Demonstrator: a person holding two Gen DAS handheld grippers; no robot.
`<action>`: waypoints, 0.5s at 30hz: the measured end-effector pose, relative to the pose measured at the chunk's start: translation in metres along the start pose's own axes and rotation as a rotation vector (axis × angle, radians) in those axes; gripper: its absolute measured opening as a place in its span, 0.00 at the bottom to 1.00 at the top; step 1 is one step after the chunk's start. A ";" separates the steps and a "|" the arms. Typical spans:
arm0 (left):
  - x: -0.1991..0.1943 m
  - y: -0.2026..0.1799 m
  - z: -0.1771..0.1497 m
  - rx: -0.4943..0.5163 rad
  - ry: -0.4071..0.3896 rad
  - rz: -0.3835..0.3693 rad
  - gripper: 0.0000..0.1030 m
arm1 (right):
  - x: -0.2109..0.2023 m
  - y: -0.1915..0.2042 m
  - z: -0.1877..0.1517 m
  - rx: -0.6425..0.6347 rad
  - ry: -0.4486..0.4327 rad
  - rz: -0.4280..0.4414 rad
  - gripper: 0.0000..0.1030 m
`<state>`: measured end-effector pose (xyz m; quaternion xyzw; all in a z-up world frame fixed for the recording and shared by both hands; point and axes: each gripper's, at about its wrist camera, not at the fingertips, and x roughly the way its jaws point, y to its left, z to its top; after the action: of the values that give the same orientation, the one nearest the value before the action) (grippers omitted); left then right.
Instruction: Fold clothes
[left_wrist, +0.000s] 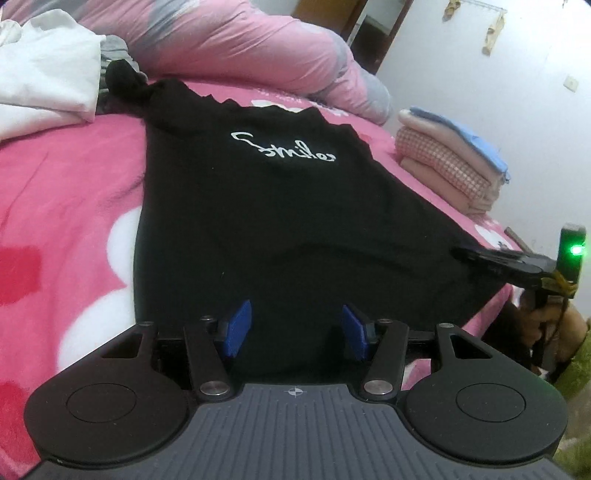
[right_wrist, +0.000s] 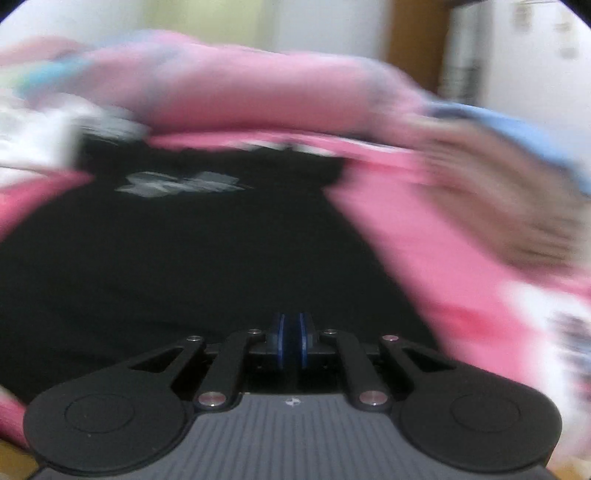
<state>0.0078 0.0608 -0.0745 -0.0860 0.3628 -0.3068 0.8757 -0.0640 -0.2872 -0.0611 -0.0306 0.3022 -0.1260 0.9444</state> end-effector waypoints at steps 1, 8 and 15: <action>-0.001 0.002 0.001 -0.013 0.003 -0.003 0.53 | -0.006 -0.019 -0.001 0.070 0.002 -0.055 0.07; -0.002 -0.001 0.003 -0.013 0.016 0.012 0.53 | -0.029 -0.024 0.006 0.206 -0.073 -0.026 0.09; -0.001 -0.002 0.003 -0.002 0.022 0.017 0.53 | -0.017 0.031 -0.012 -0.090 -0.012 0.123 0.09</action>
<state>0.0083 0.0595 -0.0704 -0.0804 0.3735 -0.3002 0.8740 -0.0775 -0.2531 -0.0660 -0.0553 0.3034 -0.0538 0.9497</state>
